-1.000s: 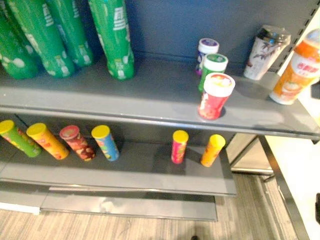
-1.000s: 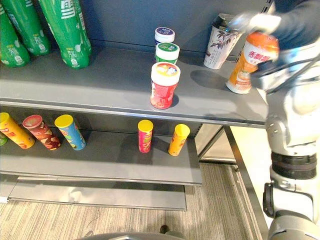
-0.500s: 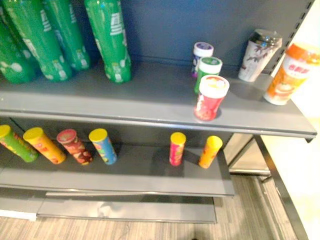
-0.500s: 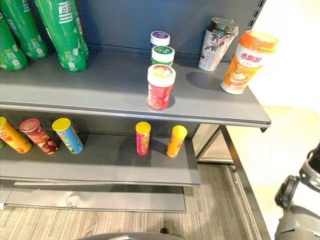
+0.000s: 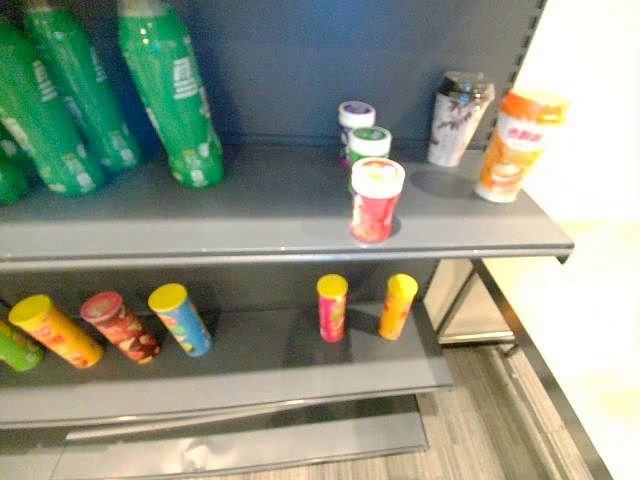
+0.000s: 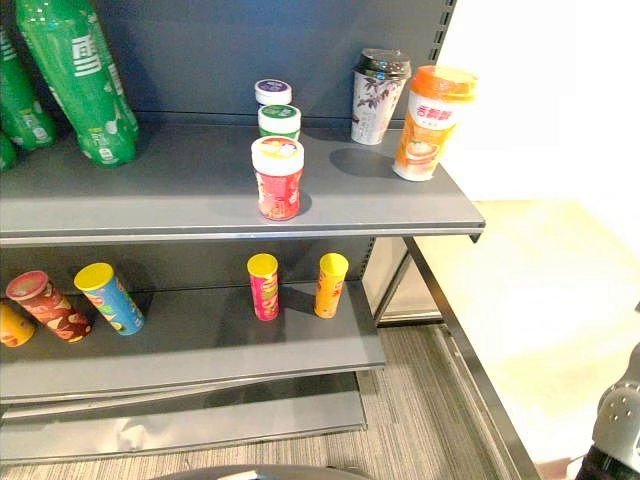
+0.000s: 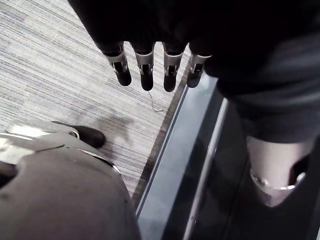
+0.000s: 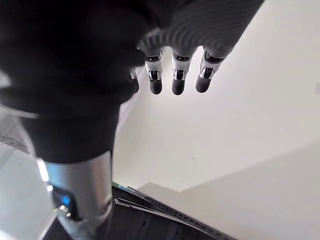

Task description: Put the gum and the chips on the shelf.

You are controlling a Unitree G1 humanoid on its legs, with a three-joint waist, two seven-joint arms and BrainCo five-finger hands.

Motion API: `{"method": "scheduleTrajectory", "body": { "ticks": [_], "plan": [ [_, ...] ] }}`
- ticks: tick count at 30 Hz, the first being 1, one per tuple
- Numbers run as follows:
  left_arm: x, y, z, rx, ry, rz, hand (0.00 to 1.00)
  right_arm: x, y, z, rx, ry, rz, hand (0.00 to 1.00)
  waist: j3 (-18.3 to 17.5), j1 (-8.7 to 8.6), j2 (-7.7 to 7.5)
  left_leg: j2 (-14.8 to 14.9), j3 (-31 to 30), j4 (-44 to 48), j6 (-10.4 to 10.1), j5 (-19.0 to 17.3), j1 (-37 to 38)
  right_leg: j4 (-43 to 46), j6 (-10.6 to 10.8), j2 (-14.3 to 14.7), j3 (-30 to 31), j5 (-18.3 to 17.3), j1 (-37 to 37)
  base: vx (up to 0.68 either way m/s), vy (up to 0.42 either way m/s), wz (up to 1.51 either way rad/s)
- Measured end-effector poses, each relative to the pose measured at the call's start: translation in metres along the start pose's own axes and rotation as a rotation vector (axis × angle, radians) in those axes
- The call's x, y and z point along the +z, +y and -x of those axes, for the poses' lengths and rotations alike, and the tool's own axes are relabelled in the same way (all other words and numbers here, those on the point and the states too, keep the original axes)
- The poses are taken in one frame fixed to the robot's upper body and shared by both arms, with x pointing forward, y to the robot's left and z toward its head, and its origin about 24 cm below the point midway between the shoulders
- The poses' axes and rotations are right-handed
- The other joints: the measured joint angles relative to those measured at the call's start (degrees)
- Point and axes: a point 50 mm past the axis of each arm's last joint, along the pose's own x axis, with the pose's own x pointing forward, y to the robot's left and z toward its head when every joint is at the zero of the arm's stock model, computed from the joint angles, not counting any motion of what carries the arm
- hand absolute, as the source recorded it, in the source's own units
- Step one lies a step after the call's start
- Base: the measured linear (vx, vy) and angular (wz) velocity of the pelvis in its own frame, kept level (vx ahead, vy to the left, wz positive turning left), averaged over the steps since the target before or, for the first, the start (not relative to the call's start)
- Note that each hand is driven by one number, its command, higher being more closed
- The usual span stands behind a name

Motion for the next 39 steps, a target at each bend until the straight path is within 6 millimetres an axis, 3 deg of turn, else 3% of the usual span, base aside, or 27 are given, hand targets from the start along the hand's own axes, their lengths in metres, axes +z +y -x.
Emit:
{"method": "scheduleTrajectory", "body": {
  "ticks": [6, 12, 13, 14, 16, 22, 25, 26, 28, 30, 34, 39],
  "plan": [
    [0.002, 0.000, 0.000, -0.022, -0.020, -0.016, 0.00, -0.023, 0.040, 0.040, 0.290, 0.216, -0.120, 0.00, 0.29, -0.25, -0.48, 0.00, 0.54, 0.09, -0.16, -0.10, 0.55, 0.72, 0.00, 0.13, 0.57, -0.02, -0.01, 0.00, -0.001, -0.03],
    [0.011, -0.004, -0.002, -0.031, -0.049, -0.027, 0.00, -0.051, 0.076, 0.091, 0.412, 0.466, -0.337, 0.00, 1.44, 0.36, -1.21, 0.02, 1.58, 1.13, -0.66, -0.58, 0.58, 1.53, -0.02, 0.31, 1.50, -0.08, -0.35, 0.00, -0.001, -0.08],
    [0.016, -0.005, -0.003, -0.035, -0.067, -0.028, 0.00, -0.055, 0.085, 0.104, 0.433, 0.520, -0.390, 0.00, 2.27, 0.34, -1.62, 0.28, 1.80, 4.42, -0.44, -2.08, -1.04, 2.64, -0.08, 0.41, 1.76, -0.23, -1.11, 0.00, -0.004, -0.12],
    [0.020, -0.006, -0.004, -0.038, -0.077, -0.028, 0.00, -0.056, 0.089, 0.108, 0.439, 0.538, -0.410, 0.00, 2.96, 0.37, -1.12, 0.53, 1.86, 6.71, -0.44, -3.20, -1.80, 3.16, -0.10, 0.50, 1.82, -0.34, -1.08, -0.03, -0.012, -0.12],
    [0.032, -0.012, -0.006, -0.052, -0.111, -0.027, 0.00, -0.060, 0.103, 0.119, 0.492, 0.594, -0.476, 0.00, 6.45, 0.90, -1.05, 2.40, 3.26, 16.58, -0.31, -8.09, -5.58, 5.82, 0.03, 1.89, 3.28, -0.75, -2.39, -0.08, -0.008, -0.32],
    [0.044, -0.021, -0.007, -0.081, -0.144, -0.061, 0.00, -0.060, 0.111, 0.129, 0.518, 0.635, -0.518, 0.00, 11.21, 1.58, 0.19, 4.59, 8.68, 28.04, 0.77, -14.22, -7.60, 13.80, 1.36, 4.39, 8.66, -2.83, -5.80, -0.11, 0.066, -0.54],
    [0.046, -0.019, -0.008, -0.084, -0.148, -0.087, 0.00, -0.051, 0.114, 0.131, 0.514, 0.616, -0.541, 0.00, 13.39, -0.06, 0.10, 5.97, 14.60, 32.14, 1.55, -16.45, -7.25, 15.03, 2.90, 6.49, 14.14, -1.92, -7.00, -0.16, 0.123, -0.98],
    [0.045, -0.019, -0.008, -0.087, -0.148, -0.095, 0.00, -0.048, 0.115, 0.134, 0.501, 0.620, -0.555, 0.00, 14.13, -0.63, 0.40, 7.48, 17.46, 33.63, 2.02, -17.50, -7.45, 13.67, 3.27, 7.79, 16.47, -0.18, -6.94, -0.21, 0.126, -1.26],
    [0.045, -0.018, -0.007, -0.093, -0.147, -0.119, 0.00, -0.048, 0.118, 0.144, 0.490, 0.658, -0.581, 0.00, 15.02, -1.40, 0.33, 8.74, 21.23, 34.09, 2.36, -18.14, -7.19, 11.12, 1.64, 7.89, 17.07, 1.90, -7.07, -0.23, 0.129, -1.22],
    [0.057, -0.017, -0.009, -0.097, -0.175, -0.167, 0.00, -0.044, 0.120, 0.157, 0.490, 0.717, -0.605, 0.00, 15.27, -1.66, 0.20, 9.94, 26.22, 33.92, 3.53, -17.53, -7.27, 10.40, -0.37, 2.60, 6.58, 1.68, -9.37, -0.16, 0.121, -1.06],
    [0.072, -0.023, -0.010, -0.110, -0.216, -0.201, 0.00, -0.042, 0.127, 0.155, 0.517, 0.695, -0.634, 0.00, 15.23, -1.49, 1.41, 12.21, 32.28, 28.69, 4.23, -13.99, -6.95, 21.15, -4.20, -5.31, -4.73, -0.91, -9.41, -0.07, 0.068, -0.79],
    [0.071, -0.026, -0.010, -0.131, -0.215, -0.226, 0.00, -0.042, 0.142, 0.139, 0.564, 0.605, -0.667, 0.00, 14.80, -0.48, 1.31, 14.11, 41.66, 24.63, 3.60, -10.89, -7.22, 28.09, -5.67, -15.90, -17.06, -1.82, -2.66, 0.02, -0.032, -1.09]
  ]
}}
